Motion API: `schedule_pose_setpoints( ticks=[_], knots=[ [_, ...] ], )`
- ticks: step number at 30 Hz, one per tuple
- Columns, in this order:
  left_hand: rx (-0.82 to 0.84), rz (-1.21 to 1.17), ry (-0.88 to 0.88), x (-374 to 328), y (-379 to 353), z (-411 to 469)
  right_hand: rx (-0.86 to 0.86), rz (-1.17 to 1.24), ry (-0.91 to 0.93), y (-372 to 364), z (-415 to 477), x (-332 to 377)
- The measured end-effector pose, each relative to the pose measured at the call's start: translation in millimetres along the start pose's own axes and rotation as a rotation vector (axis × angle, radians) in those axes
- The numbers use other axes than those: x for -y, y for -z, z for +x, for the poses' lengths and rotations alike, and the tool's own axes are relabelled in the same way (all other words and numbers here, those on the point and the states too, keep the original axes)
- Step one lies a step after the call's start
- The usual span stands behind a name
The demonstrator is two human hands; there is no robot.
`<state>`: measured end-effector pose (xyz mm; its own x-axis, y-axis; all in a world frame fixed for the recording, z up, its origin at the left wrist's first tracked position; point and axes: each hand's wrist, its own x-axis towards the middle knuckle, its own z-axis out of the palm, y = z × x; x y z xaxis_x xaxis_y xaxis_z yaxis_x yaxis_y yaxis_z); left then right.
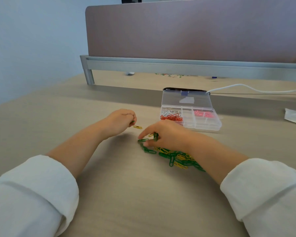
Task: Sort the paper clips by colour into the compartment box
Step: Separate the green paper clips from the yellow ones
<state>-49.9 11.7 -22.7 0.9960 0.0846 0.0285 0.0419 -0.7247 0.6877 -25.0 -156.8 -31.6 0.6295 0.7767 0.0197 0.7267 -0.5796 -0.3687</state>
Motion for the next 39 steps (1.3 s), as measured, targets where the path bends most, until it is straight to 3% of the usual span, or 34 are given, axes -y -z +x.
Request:
schedule_pose_setpoints(
  ticks=[5, 10, 14, 19, 24, 29, 34, 39],
  knots=[
    [-0.015, -0.018, 0.052, 1.9, 0.2, 0.6, -0.082, -0.018, -0.002, 0.8, -0.8, 1.3],
    [0.031, 0.261, -0.016, -1.6, -7.7, -0.7, -0.024, -0.069, -0.065, 1.0, 0.2, -1.5],
    [0.039, 0.318, -0.032, 0.6, -5.9, 0.5, 0.012, -0.124, -0.085, 0.5, 2.6, -4.8],
    [0.066, 0.255, -0.072, 2.3, -3.6, -1.9, 0.001, -0.092, -0.094, -0.5, 2.7, -5.9],
    [0.114, 0.129, -0.072, 3.5, 0.2, -2.7, -0.169, 0.049, -0.184, 6.7, 4.7, -14.6],
    [0.151, 0.163, -0.085, -0.3, 3.6, -7.5, -0.014, 0.017, -0.217, 6.2, 6.5, -22.2],
    [0.100, 0.222, -0.058, -6.3, 1.0, -10.0, -0.051, -0.039, -0.173, 11.4, 4.5, -23.4],
    [0.141, 0.207, -0.101, -7.6, -0.8, -10.5, 0.049, -0.118, -0.198, 10.0, 3.5, -22.7]
  ],
)
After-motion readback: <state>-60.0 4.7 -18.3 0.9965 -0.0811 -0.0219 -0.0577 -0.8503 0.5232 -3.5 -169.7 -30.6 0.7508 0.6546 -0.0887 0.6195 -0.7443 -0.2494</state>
